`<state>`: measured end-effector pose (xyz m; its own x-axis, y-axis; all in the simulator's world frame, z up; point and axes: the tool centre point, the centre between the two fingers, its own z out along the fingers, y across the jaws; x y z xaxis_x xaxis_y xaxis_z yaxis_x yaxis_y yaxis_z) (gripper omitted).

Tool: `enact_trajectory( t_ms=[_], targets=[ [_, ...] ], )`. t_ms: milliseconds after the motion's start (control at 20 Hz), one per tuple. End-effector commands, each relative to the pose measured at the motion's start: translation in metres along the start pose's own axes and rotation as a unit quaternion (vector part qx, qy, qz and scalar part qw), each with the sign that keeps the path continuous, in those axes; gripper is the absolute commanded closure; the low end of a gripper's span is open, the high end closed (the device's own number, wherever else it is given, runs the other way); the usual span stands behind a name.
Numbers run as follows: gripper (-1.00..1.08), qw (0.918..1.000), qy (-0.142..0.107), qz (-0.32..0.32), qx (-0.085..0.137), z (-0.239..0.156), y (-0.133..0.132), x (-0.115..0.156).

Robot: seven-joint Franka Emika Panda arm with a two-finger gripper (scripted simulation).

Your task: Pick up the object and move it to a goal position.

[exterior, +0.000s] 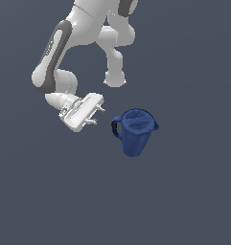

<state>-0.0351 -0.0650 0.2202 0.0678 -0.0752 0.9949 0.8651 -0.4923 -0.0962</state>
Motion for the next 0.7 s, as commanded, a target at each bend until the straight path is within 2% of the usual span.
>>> enact_trajectory(
  t_ms=[0, 250, 650],
  targets=[
    [-0.2, 1.0, 0.005, 0.004, 0.006, 0.01, -0.006, -0.015],
    [-0.2, 0.9998, 0.009, 0.009, 0.012, 0.02, -0.013, -0.031],
    [-0.2, 0.9998, 0.013, 0.01, 0.011, 0.024, -0.016, -0.032]
  ],
)
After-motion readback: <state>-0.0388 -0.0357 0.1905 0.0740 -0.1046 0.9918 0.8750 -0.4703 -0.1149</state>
